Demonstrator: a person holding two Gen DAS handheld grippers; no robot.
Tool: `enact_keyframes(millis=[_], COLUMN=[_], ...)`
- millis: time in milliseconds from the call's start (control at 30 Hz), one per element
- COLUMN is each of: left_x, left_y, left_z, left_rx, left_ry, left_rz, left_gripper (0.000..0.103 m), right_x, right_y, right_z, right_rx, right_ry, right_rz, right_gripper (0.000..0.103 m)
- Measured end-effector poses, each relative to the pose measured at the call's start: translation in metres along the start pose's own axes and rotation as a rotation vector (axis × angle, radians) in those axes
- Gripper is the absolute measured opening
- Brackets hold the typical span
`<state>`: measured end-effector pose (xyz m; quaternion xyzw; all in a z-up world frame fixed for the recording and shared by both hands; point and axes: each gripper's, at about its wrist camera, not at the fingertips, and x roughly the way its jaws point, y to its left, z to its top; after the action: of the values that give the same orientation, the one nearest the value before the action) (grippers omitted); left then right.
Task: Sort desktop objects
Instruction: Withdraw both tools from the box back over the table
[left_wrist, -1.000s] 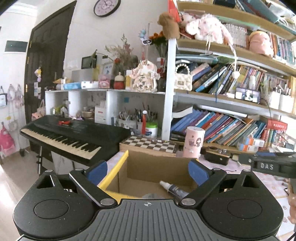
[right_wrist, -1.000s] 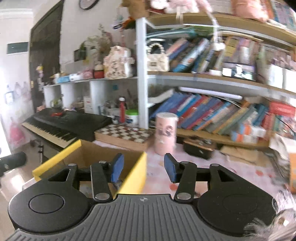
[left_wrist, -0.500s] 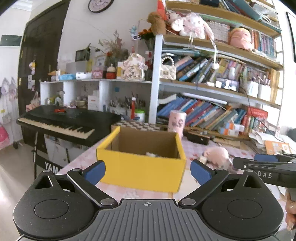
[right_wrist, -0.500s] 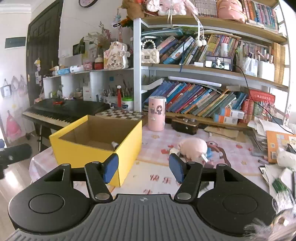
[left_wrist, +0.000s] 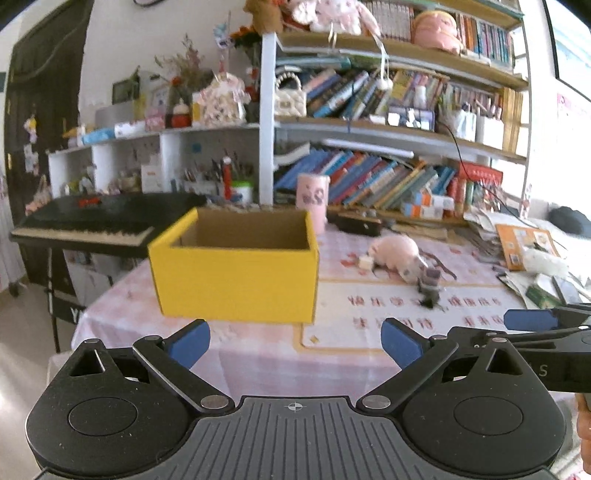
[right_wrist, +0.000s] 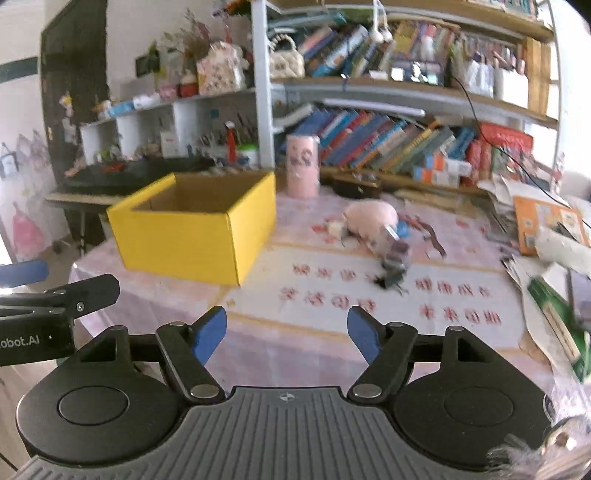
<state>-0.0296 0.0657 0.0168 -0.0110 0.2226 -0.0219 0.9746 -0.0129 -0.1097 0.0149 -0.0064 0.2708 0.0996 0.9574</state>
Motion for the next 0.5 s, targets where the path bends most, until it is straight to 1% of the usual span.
enact_keyframes(millis=[167,500], left_x=[0.006,0.028], left_y=[-0.011,-0.036], left_z=[-0.007,-0.009], left_rx=[0.014,0.049], left_ry=[0.047,0.117], left_rz=[-0.043,-0.105], left_gripper=[0.100,0.100], right_x=[0.000,0.012], right_y=[-0.006,-0.032], right_z=[-0.008,-0.013], right_rx=[0.008,0.033], right_ry=[0.044,0.122], right_rz=[-0.042,-0.090], right_gripper=[0.070,0.071])
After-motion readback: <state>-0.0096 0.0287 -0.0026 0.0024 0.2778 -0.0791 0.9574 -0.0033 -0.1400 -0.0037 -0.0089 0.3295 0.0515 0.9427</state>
